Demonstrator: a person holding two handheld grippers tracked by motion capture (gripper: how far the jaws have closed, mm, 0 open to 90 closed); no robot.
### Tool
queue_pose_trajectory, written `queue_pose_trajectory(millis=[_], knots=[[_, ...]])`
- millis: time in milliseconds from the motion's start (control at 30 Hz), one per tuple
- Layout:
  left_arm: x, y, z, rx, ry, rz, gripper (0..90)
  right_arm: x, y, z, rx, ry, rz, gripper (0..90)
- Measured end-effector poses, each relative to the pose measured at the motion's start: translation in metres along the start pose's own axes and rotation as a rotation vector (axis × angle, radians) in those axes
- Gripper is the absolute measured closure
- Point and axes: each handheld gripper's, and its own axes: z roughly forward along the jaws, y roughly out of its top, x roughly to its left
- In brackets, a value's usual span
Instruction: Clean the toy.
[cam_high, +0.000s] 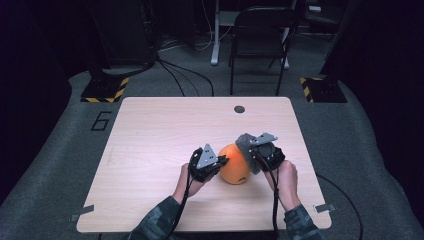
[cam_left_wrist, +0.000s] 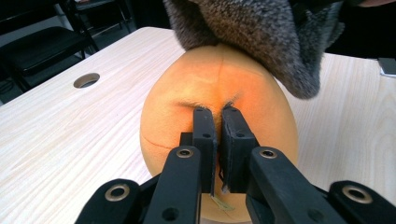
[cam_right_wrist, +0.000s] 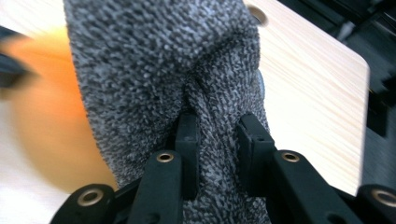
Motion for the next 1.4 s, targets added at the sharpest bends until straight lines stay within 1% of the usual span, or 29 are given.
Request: queue_pose_trajectory(millis=[67, 100, 200, 267, 333, 400, 433, 500, 533, 567, 633, 667, 700, 733, 767, 800, 833, 867, 967, 1033, 1100, 1133, 1167, 1200, 1233, 1300, 1333, 1367, 1400], knots=[[0.000, 0.000, 0.000, -0.004, 0.000, -0.003, 85.8, -0.007, -0.002, 0.002, 0.004, -0.012, 0.001, 72.6], [0.000, 0.000, 0.000, -0.005, 0.000, -0.005, 85.8, -0.008, -0.002, 0.000, 0.005, -0.001, 0.017, 72.6], [0.000, 0.000, 0.000, -0.007, -0.003, -0.007, 85.8, -0.010, 0.002, -0.012, -0.047, 0.059, 0.046, 72.5], [-0.001, 0.000, 0.000, -0.008, -0.009, -0.008, 85.7, -0.005, 0.007, -0.022, -0.088, 0.124, 0.044, 72.5], [-0.001, 0.000, 0.000, -0.006, -0.011, -0.006, 85.8, 0.006, 0.012, -0.029, -0.120, 0.162, 0.015, 72.4], [-0.002, 0.000, 0.000, -0.009, -0.009, 0.004, 85.8, 0.018, 0.017, -0.033, -0.127, 0.195, -0.022, 72.3], [-0.002, 0.000, 0.000, -0.009, -0.012, 0.006, 85.8, 0.025, 0.018, -0.033, -0.116, 0.202, -0.050, 72.3], [-0.003, 0.001, 0.000, -0.005, -0.016, 0.012, 85.8, 0.034, 0.019, -0.027, -0.100, 0.215, -0.078, 72.3], [-0.003, 0.001, 0.000, -0.002, -0.019, 0.011, 85.8, 0.037, 0.019, -0.024, -0.081, 0.210, -0.079, 72.3], [-0.003, 0.001, 0.000, 0.001, -0.016, 0.018, 85.8, 0.038, 0.018, -0.019, -0.076, 0.202, -0.081, 72.4], [-0.003, 0.000, 0.001, 0.003, -0.024, 0.001, 85.8, 0.032, 0.017, -0.013, -0.081, 0.194, -0.081, 72.5], [-0.003, 0.000, 0.001, 0.007, -0.019, 0.000, 85.8, 0.030, 0.017, -0.011, -0.074, 0.152, -0.052, 72.6], [-0.003, 0.000, 0.000, 0.012, -0.016, 0.001, 85.8, 0.025, 0.017, -0.007, -0.078, 0.097, -0.059, 72.6], [-0.002, -0.001, 0.000, 0.011, -0.018, -0.003, 85.8, 0.017, 0.015, -0.003, -0.067, 0.076, -0.037, 72.6], [-0.002, -0.001, 0.001, 0.008, -0.019, -0.012, 85.8, 0.009, 0.013, 0.001, -0.063, 0.088, 0.007, 72.6], [-0.001, -0.001, 0.001, 0.007, -0.020, -0.017, 85.7, 0.002, 0.010, 0.003, -0.075, 0.105, 0.024, 72.6], [-0.001, -0.001, 0.001, 0.009, -0.015, -0.017, 85.8, -0.003, 0.008, 0.001, -0.075, 0.111, 0.049, 72.5], [0.000, -0.001, 0.000, 0.012, -0.013, -0.023, 85.7, -0.009, 0.007, -0.001, -0.082, 0.096, 0.055, 72.5], [0.003, -0.002, -0.001, 0.012, -0.003, -0.047, 85.6, -0.033, 0.000, -0.015, -0.117, 0.067, 0.117, 72.4], [0.004, -0.002, -0.001, 0.014, -0.003, -0.068, 85.6, -0.050, -0.009, -0.020, -0.114, 0.043, 0.140, 72.3], [0.006, -0.002, -0.001, 0.014, 0.007, -0.070, 85.4, -0.061, -0.021, -0.016, -0.080, 0.026, 0.167, 72.2], [0.007, -0.002, 0.000, 0.014, 0.008, -0.088, 85.3, -0.064, -0.027, -0.010, -0.059, 0.022, 0.181, 72.2], [0.007, -0.002, 0.000, 0.016, 0.010, -0.096, 85.3, -0.067, -0.033, -0.004, -0.027, 0.024, 0.199, 72.2], [0.008, -0.003, 0.001, 0.010, 0.018, -0.107, 85.2, -0.069, -0.038, 0.004, -0.011, 0.029, 0.208, 72.2], [0.011, -0.002, -0.001, 0.028, 0.017, -0.100, 85.0, -0.070, -0.043, 0.013, 0.017, 0.032, 0.212, 72.2], [0.014, -0.004, 0.000, 0.024, 0.026, -0.125, 84.9, -0.069, -0.051, 0.029, 0.074, 0.047, 0.222, 72.1], [0.016, -0.005, 0.000, 0.022, 0.033, -0.141, 84.7, -0.068, -0.054, 0.036, 0.095, 0.053, 0.218, 72.1], [0.018, -0.005, -0.001, 0.026, 0.035, -0.150, 84.6, -0.067, -0.057, 0.042, 0.098, 0.061, 0.211, 72.1], [0.020, -0.006, 0.000, 0.020, 0.045, -0.169, 84.4, -0.067, -0.060, 0.046, 0.112, 0.063, 0.207, 72.0]])
